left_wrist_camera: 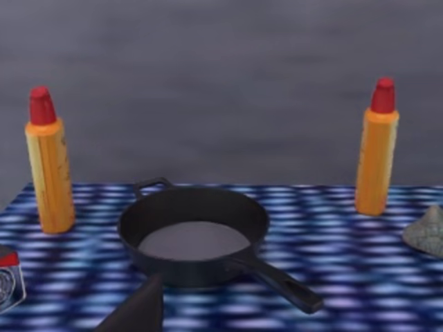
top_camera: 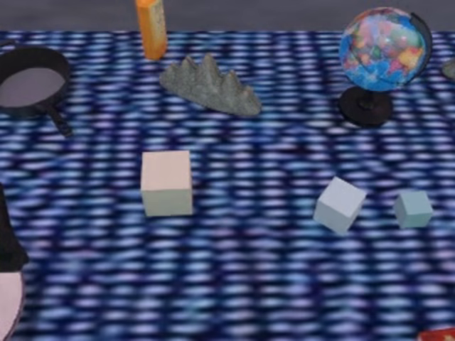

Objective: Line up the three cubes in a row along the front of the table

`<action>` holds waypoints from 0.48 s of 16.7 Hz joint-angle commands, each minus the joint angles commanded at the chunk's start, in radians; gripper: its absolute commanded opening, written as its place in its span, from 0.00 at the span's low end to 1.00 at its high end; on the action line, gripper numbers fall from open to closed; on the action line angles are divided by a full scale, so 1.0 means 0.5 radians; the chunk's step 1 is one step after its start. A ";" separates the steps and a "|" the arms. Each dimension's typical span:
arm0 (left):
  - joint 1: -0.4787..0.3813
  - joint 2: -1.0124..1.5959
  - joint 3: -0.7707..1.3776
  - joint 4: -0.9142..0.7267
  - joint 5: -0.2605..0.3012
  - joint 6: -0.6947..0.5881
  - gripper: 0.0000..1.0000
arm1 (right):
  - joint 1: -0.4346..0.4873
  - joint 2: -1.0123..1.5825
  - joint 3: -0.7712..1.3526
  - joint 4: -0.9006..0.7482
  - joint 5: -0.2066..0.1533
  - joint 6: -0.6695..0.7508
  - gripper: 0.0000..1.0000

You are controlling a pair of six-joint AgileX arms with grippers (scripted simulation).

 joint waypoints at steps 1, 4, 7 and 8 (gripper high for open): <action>0.000 0.000 0.000 0.000 0.000 0.000 1.00 | 0.000 0.000 0.000 0.000 0.000 0.000 1.00; 0.000 0.000 0.000 0.000 0.000 0.000 1.00 | 0.011 0.061 0.060 -0.042 -0.003 0.006 1.00; 0.000 0.000 0.000 0.000 0.000 0.000 1.00 | 0.048 0.312 0.290 -0.203 -0.006 0.029 1.00; 0.000 0.000 0.000 0.000 0.000 0.000 1.00 | 0.064 0.439 0.396 -0.278 -0.006 0.039 1.00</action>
